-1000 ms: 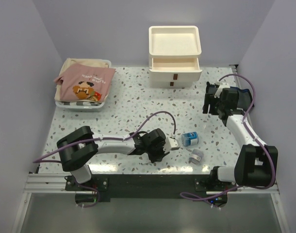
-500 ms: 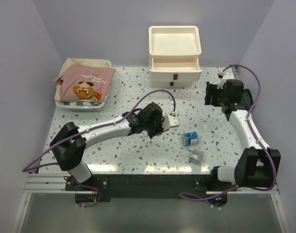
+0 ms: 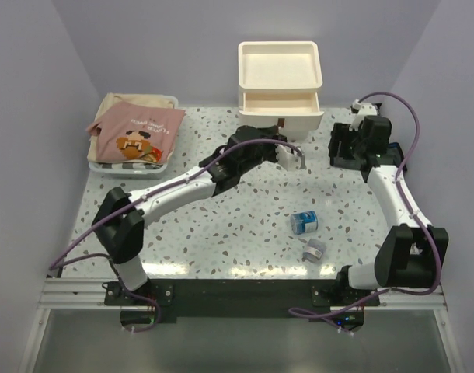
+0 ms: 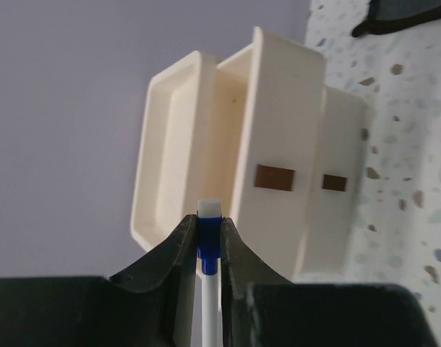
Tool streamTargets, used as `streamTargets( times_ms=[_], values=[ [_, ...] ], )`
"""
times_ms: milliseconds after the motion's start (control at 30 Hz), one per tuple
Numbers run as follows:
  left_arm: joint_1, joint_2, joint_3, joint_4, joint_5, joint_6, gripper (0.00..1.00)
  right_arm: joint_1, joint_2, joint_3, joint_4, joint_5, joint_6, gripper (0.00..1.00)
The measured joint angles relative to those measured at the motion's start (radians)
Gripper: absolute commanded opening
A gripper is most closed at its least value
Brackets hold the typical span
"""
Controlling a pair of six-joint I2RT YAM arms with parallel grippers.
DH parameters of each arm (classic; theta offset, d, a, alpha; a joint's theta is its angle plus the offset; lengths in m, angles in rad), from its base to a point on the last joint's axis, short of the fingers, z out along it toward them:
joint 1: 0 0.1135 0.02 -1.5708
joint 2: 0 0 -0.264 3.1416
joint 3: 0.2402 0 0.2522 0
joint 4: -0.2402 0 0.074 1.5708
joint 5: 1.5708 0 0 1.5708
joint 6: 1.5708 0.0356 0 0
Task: Sort the stationery into containers
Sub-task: Place the pen in the storage box.
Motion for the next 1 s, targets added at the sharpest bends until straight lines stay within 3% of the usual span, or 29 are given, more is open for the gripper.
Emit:
streamTargets(
  times_ms=[400,1000],
  values=[
    [0.126,0.332,0.381,0.216,0.04,0.267,0.0,0.0,0.045,0.037,0.026,-0.011,0.028,0.73],
    [0.145,0.419,0.381,0.32,0.109,0.28,0.02,-0.008,0.036,0.01,0.029,0.012,0.019,0.73]
  ],
)
